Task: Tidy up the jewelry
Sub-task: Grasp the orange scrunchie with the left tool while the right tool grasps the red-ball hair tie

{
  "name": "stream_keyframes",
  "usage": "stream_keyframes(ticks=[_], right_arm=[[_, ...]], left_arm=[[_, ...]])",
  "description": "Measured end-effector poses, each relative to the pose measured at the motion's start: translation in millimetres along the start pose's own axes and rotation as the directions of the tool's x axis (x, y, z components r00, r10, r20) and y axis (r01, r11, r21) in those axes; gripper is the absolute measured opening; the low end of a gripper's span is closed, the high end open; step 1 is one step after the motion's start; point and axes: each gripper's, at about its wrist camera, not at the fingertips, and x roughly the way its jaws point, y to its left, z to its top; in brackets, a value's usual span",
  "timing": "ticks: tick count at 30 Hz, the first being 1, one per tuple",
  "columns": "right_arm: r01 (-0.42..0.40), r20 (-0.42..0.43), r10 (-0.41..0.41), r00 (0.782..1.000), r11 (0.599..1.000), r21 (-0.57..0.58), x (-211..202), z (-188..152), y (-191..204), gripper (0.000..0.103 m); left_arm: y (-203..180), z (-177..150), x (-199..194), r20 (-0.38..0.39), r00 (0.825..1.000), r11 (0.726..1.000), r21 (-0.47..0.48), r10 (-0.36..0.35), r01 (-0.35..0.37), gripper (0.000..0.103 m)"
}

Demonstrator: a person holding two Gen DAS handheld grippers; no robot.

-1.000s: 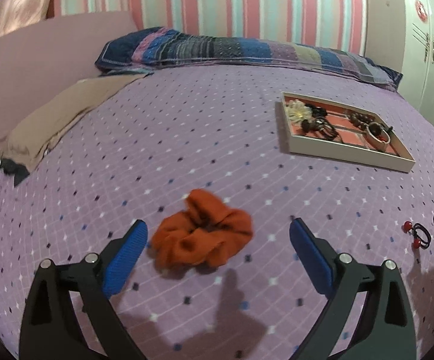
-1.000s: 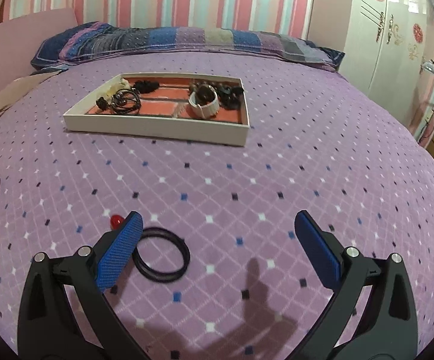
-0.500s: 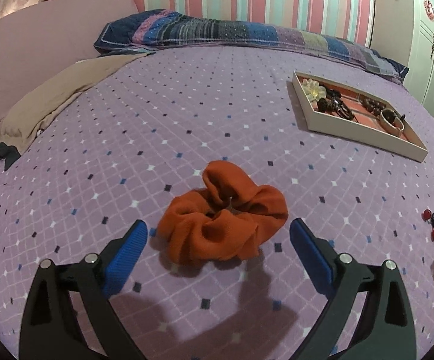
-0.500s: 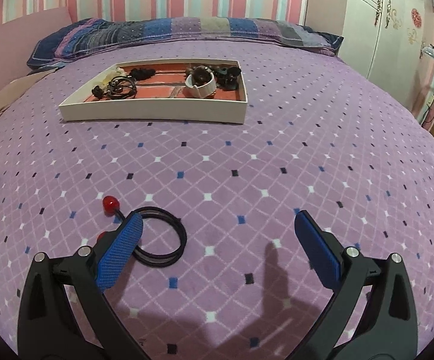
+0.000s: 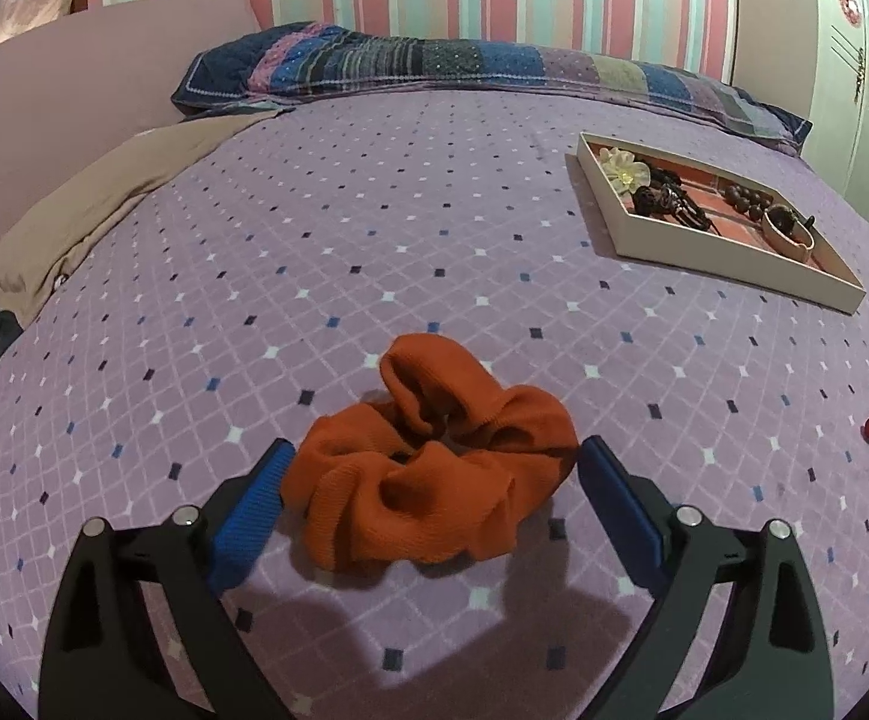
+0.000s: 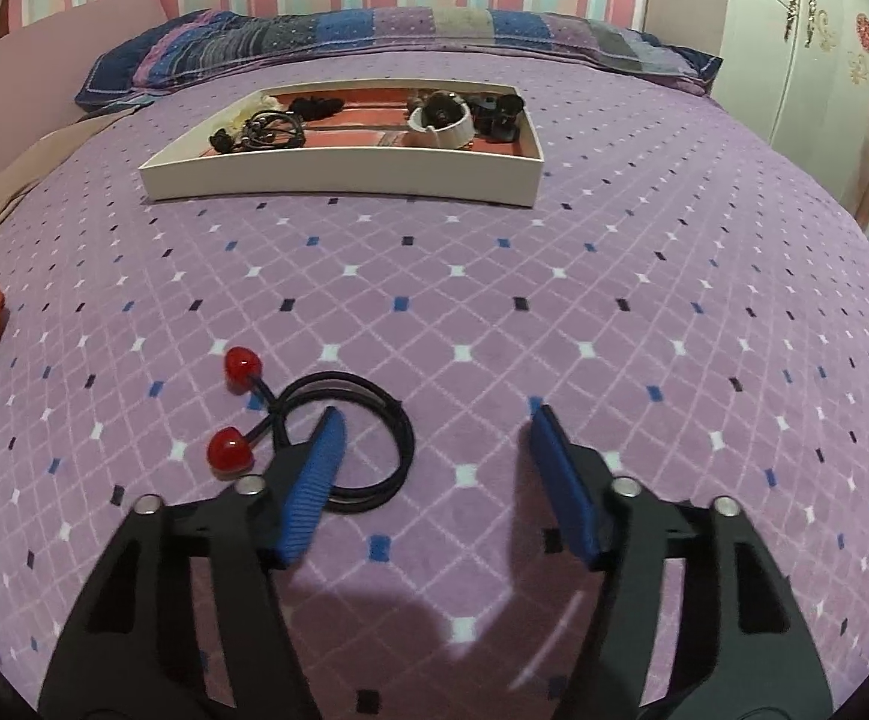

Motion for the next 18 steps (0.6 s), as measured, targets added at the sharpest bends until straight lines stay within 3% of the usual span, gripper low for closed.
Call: stream_keyframes(ticks=[3, 8, 18], right_arm=[[-0.007, 0.002, 0.007, 1.0, 1.0, -0.012, 0.1, 1.0, 2.7, 0.049], [-0.031, 0.006, 0.031, 1.0, 0.999, -0.012, 0.1, 1.5, 4.0, 0.02], [-0.048, 0.009, 0.049, 0.999, 0.998, -0.038, 0.7, 1.3, 12.0, 0.004]], left_arm=[[-1.0, -1.2, 2.7, -0.007, 1.0, 1.0, 0.01, -0.005, 0.005, 0.075], [3.9, -0.5, 7.7, -0.022, 0.999, 1.0, -0.01, -0.023, 0.022, 0.056], [8.8, -2.0, 6.2, -0.012, 0.999, 0.999, -0.037, -0.037, 0.036, 0.035]])
